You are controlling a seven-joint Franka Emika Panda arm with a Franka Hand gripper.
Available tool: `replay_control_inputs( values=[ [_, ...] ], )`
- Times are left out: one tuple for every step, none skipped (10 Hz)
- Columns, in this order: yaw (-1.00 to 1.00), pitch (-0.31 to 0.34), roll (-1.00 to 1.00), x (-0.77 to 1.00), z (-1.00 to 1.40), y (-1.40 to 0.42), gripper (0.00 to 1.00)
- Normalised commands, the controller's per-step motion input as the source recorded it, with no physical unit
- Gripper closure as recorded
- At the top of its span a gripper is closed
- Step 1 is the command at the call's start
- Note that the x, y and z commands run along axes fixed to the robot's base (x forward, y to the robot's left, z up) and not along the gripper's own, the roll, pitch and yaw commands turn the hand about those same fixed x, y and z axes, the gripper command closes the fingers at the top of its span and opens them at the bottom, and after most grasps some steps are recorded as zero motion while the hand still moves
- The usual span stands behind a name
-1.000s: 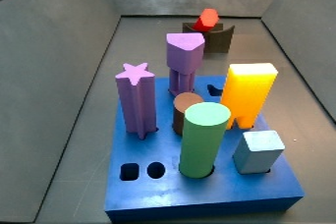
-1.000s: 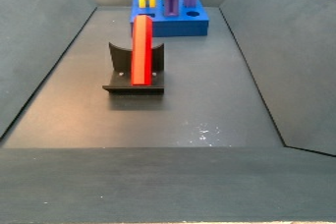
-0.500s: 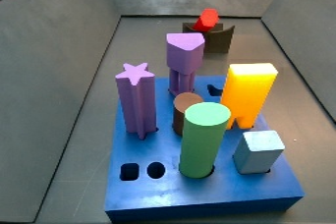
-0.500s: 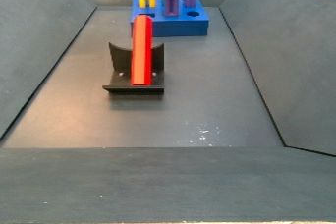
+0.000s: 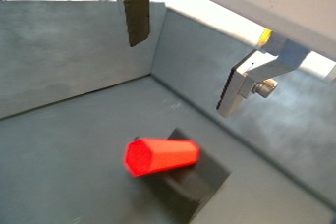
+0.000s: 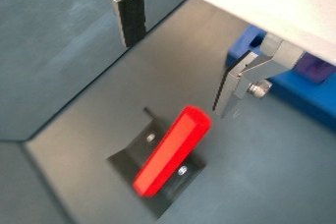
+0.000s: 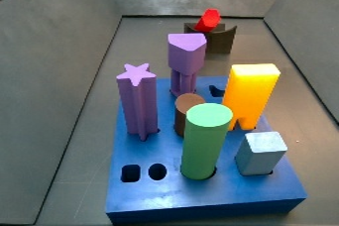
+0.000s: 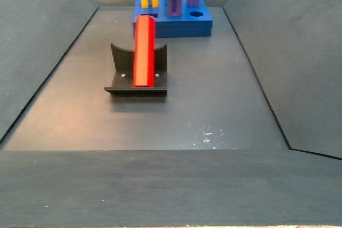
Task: Pick up the hexagon object. Move up. Place the hexagon object on the fixture. Regrasp the hexagon object. Move to above the board. Insert the hexagon object.
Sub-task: Regrasp the hexagon object.
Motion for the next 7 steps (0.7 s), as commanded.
replay_control_inputs(
  values=[
    [0.03, 0.047, 1.00, 0.05, -0.01, -0.03, 0.00],
    [0.03, 0.069, 1.00, 0.07, -0.01, -0.03, 0.00],
    [0.04, 0.090, 1.00, 0.08, -0.01, -0.04, 0.00],
    [0.05, 0.108, 1.00, 0.09, -0.01, -0.04, 0.00],
    [0.07, 0.147, 1.00, 0.10, -0.01, -0.05, 0.00],
    [0.10, 0.177, 1.00, 0.11, -0.01, -0.05, 0.00],
    [0.14, 0.208, 0.93, 0.13, -0.01, -0.05, 0.00]
  ],
)
